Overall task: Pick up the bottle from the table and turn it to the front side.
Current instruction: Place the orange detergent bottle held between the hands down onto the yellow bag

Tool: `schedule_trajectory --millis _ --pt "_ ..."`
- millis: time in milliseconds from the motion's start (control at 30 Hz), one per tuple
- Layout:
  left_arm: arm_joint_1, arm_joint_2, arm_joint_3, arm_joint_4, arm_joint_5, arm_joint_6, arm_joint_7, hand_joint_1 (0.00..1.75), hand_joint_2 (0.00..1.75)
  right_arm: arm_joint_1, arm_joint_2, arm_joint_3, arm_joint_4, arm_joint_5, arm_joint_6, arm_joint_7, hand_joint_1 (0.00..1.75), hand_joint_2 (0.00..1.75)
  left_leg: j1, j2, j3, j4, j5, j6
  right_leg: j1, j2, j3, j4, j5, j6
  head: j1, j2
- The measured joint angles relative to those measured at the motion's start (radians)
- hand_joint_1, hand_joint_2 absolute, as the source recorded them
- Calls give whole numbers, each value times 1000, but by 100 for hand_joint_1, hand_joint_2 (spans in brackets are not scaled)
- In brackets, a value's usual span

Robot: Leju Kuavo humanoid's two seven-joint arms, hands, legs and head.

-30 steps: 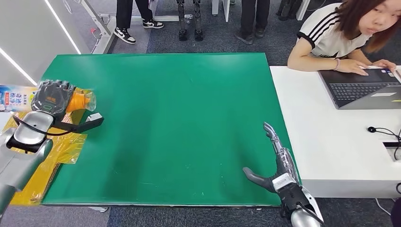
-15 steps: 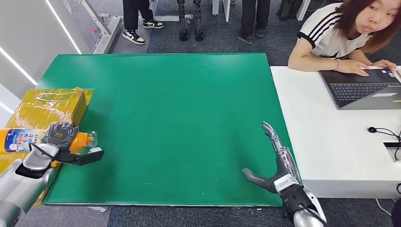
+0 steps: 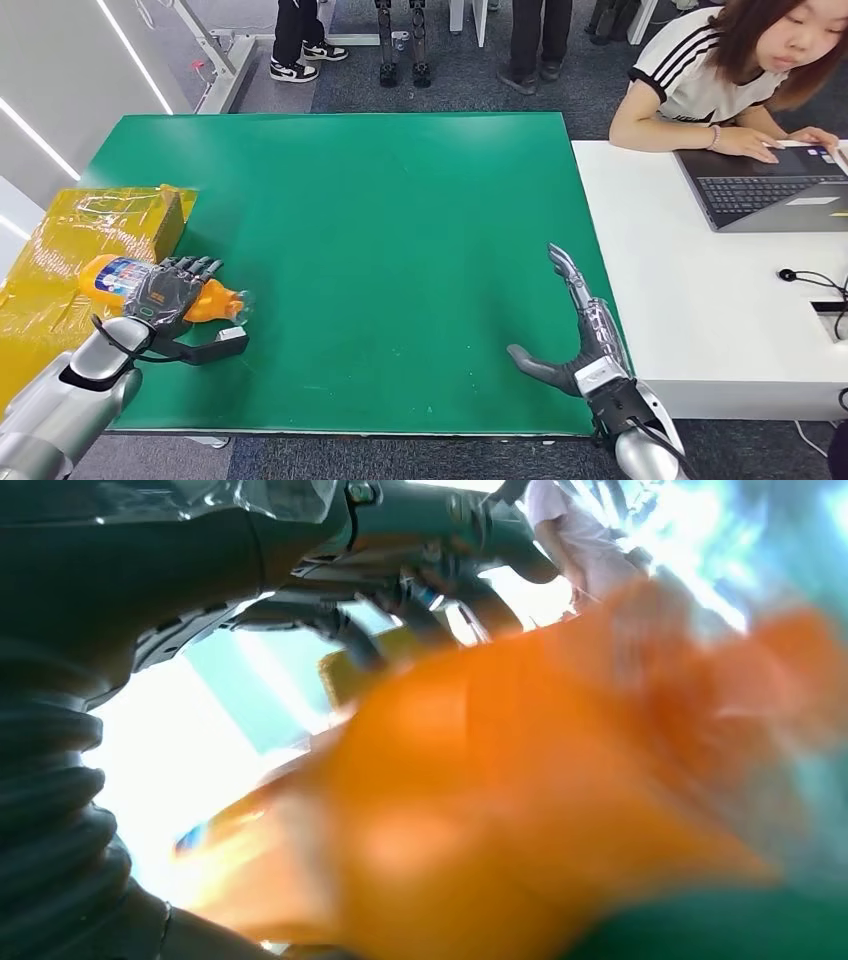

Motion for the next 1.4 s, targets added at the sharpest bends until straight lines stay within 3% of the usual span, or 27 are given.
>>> schedule_trajectory --millis 200,433,500,667,767,900,1033,1133,1267,1400 --pt "-3 -32 -5 4 48 -8 -15 0 175 -11 0 11 8 0 -4 1 0 175 0 0 0 0 0 0 0 0 0 0 0 0 0 0" --pt "-19 -108 -3 42 166 -23 -34 0 175 -34 0 17 27 1 -18 9 0 175 0 -1 0 0 0 0 0 -1 1 0 0 0 0 0" --pt "-12 -130 6 41 238 14 -55 0 175 -31 0 17 28 3 -21 9 0 175 0 -1 0 0 0 0 0 -2 1 0 0 0 0 0" --pt "37 -218 90 1 478 234 -187 0 175 -14 0 18 29 8 -25 10 0 175 0 -2 0 0 0 0 0 -2 0 0 0 0 0 0" --pt "62 -264 138 -27 518 256 -239 0 175 -10 0 18 31 6 -29 10 0 175 0 -1 0 0 -1 0 0 -2 0 0 0 0 0 0" --pt "156 -371 283 -207 675 258 -410 0 175 -18 0 27 56 -31 -49 -2 0 175 0 -1 -1 1 -1 0 0 -1 0 -1 0 0 0 0" --pt "245 -500 420 -496 714 260 -434 0 175 -56 4 53 122 -75 -57 -25 0 175 0 0 -1 1 -1 1 -1 0 0 -1 0 0 0 0" --pt "274 -564 475 -666 806 261 -438 0 175 -82 12 72 166 -101 -66 -38 0 175 0 -1 -1 1 -1 1 -1 -2 0 -1 0 0 0 0" --pt "296 -582 459 -738 1031 249 -439 0 175 -87 18 83 182 -128 -86 -51 0 175 0 -2 0 1 -1 1 0 -4 0 -1 0 0 0 0" --pt "300 -563 312 -708 1297 146 -439 0 175 -46 20 84 149 -187 -103 -82 0 175 0 -5 -1 0 -1 1 0 -6 1 -1 -1 0 0 0"
